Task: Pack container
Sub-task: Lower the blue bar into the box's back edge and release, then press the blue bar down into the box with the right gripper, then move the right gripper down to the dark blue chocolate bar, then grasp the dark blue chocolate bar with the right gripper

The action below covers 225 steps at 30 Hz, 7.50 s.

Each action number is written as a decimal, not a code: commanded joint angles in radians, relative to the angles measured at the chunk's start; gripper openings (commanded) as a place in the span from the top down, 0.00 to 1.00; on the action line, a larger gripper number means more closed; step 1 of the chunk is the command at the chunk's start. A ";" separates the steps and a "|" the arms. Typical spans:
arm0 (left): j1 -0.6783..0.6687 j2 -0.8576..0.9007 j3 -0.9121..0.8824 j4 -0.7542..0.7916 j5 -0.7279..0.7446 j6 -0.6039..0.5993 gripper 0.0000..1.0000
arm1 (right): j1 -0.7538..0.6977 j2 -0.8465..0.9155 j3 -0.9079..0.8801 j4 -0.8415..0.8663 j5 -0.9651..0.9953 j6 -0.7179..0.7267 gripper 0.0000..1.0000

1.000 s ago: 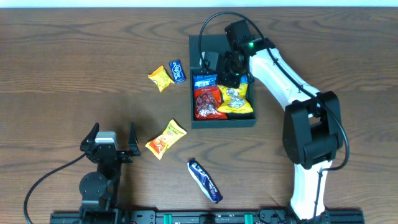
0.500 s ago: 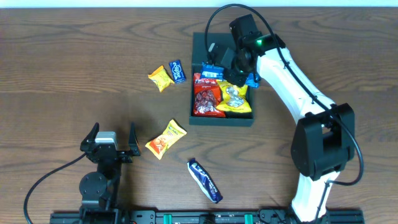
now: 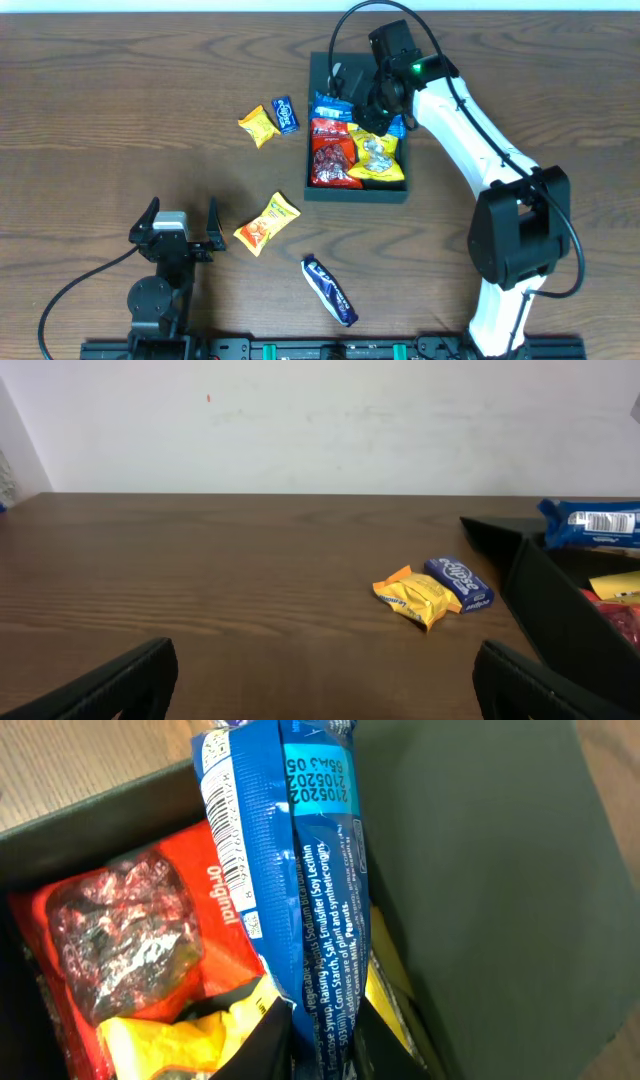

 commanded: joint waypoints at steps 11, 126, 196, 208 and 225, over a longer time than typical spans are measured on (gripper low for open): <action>0.006 -0.005 -0.013 -0.056 -0.008 -0.010 0.05 | 0.005 -0.016 -0.039 0.010 0.050 -0.048 0.77; 0.006 -0.005 -0.013 -0.056 -0.008 -0.010 0.05 | -0.082 -0.038 -0.220 0.154 0.083 -0.024 0.99; 0.006 -0.005 -0.013 -0.056 -0.008 -0.010 0.05 | 0.700 -0.581 -0.940 0.258 0.071 0.649 0.23; 0.006 -0.005 -0.013 -0.056 -0.008 -0.010 0.05 | 0.710 -0.571 -0.978 0.246 0.072 0.664 0.41; 0.006 -0.005 -0.013 -0.056 -0.008 -0.010 0.05 | 0.708 -0.485 -0.979 0.290 0.071 0.679 0.73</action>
